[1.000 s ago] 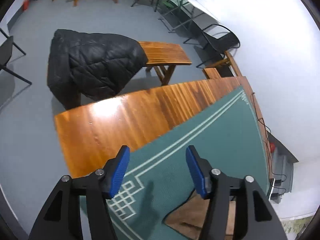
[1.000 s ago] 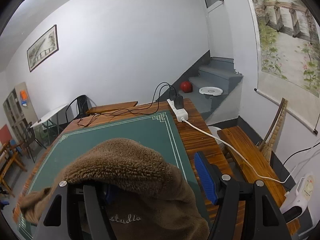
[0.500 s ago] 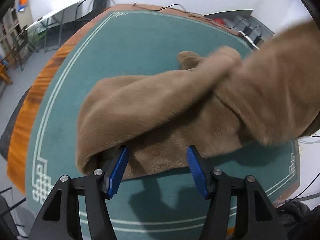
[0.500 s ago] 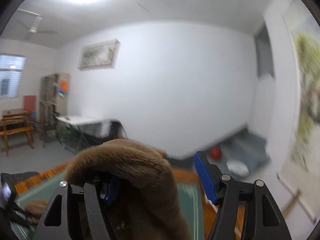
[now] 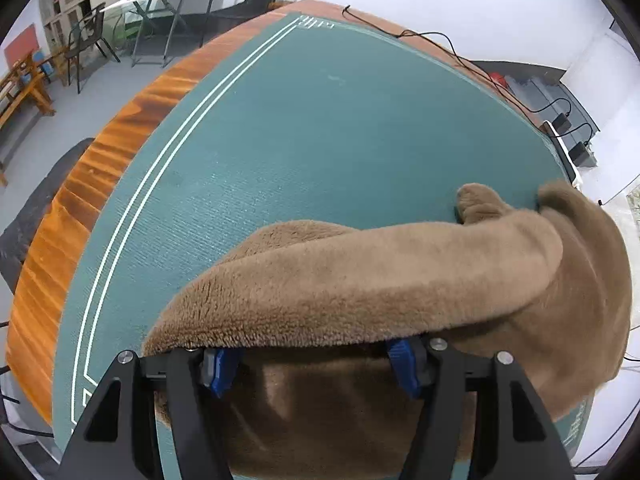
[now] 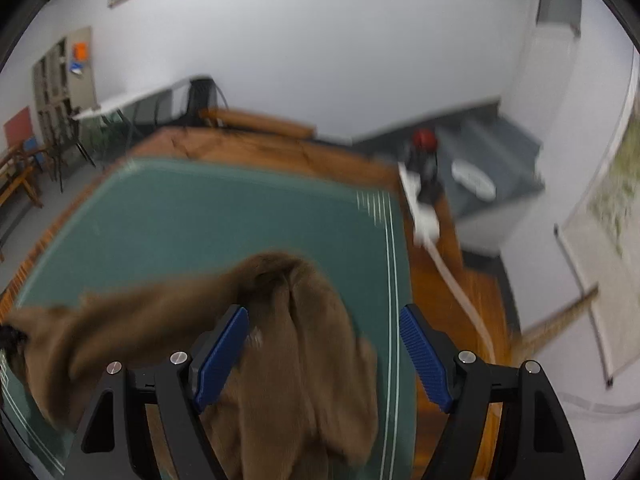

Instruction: Fold clothes

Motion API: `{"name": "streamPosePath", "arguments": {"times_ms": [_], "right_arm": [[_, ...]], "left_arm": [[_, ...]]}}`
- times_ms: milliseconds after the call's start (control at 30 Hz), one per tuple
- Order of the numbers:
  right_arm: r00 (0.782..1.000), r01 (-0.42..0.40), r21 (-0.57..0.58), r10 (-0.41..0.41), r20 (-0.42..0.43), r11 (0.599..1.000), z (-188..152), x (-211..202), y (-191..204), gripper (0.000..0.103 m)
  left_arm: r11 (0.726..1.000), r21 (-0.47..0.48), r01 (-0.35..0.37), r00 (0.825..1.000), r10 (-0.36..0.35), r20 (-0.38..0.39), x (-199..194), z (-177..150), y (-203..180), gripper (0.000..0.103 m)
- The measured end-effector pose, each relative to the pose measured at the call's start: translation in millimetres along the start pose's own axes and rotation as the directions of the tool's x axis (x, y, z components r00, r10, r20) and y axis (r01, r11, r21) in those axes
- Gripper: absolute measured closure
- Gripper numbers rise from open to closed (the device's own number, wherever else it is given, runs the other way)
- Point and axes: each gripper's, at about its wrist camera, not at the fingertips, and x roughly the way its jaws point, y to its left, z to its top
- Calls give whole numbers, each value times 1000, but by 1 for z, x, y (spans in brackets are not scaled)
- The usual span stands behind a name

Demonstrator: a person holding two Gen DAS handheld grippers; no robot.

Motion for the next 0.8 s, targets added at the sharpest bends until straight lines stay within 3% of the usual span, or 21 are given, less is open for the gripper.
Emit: {"name": "streamPosePath", "arguments": {"times_ms": [67,167,367,400,433,533,633,800], "right_arm": [[1000,-15,31,15,-8,999,-23,3,-14,24],[990,-135,81,131,57,987,-43,-11,-17,24],[940,-314,-24,314,136,949,-34,-14,35,24],[931,-337,-61,342,126,940,-29,-8,52,27],[923,-358,-99,368,114,928,-24,-2,70,40],[905,-406,-209,424,48,890,-20,15,114,61],[889,-444,-304,456,-33,843,-20,32,153,64],[843,-530,-402,513,-160,746,-30,43,191,64]], "left_arm": [[1000,25,-7,1000,8,-7,0,-1,-4,35],[998,67,-20,999,21,-27,6,-2,-12,33],[995,100,-14,998,20,-57,13,-4,-19,27],[995,103,-11,998,17,-59,14,-3,-19,27],[995,104,-8,998,15,-62,15,-3,-18,26],[995,102,-2,997,9,-71,18,-5,-16,25],[993,117,-5,997,13,-70,20,-9,-16,24],[992,127,-1,998,9,-66,22,-13,-15,23]]}}
